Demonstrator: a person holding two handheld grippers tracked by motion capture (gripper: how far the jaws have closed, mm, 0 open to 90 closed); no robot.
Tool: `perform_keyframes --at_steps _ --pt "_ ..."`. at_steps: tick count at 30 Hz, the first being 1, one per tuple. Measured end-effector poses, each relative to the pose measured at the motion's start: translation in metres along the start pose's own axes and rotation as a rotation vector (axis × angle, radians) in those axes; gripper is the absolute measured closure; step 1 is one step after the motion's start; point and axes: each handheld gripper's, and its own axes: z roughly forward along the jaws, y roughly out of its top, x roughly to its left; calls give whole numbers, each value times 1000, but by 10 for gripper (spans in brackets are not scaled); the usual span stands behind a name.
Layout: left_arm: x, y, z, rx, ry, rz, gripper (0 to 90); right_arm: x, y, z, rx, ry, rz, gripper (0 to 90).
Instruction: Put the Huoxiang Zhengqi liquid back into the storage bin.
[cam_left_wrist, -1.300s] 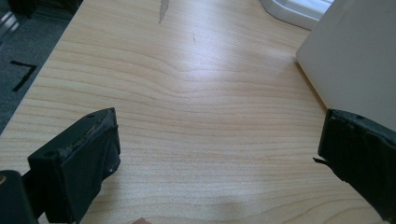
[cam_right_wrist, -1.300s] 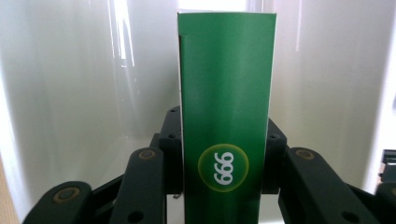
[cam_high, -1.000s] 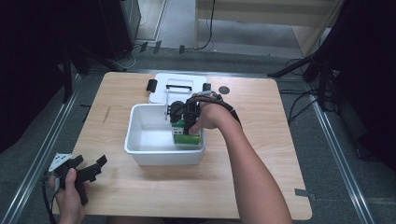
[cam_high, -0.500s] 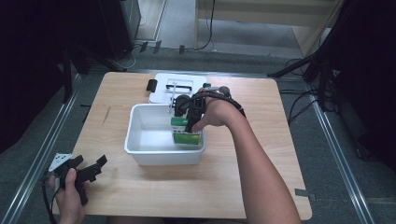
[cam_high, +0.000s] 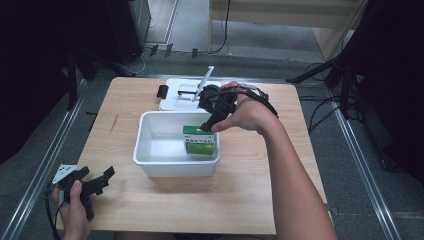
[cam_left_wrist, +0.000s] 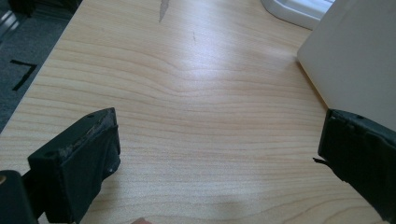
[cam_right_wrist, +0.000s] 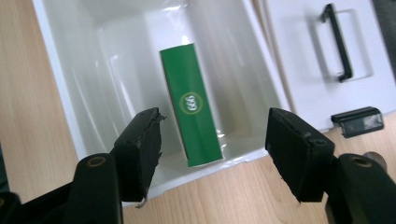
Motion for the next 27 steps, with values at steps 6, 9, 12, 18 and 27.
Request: perform_keyframes --at_steps 6,9,12,18,27 --pt "0 0 0 0 0 1 0 -6 -15 -11 -98 -47 129 354" --pt "0 0 0 0 1 3 0 -8 -23 -14 -146 -61 167 348" --pt "0 0 0 1 1 2 0 -9 -35 -17 -217 -103 237 297" --pt "-1 0 0 -1 3 3 0 -13 -62 -24 -332 -233 391 127" --pt "-1 0 0 3 3 7 0 -13 -105 -31 -476 -365 547 0"
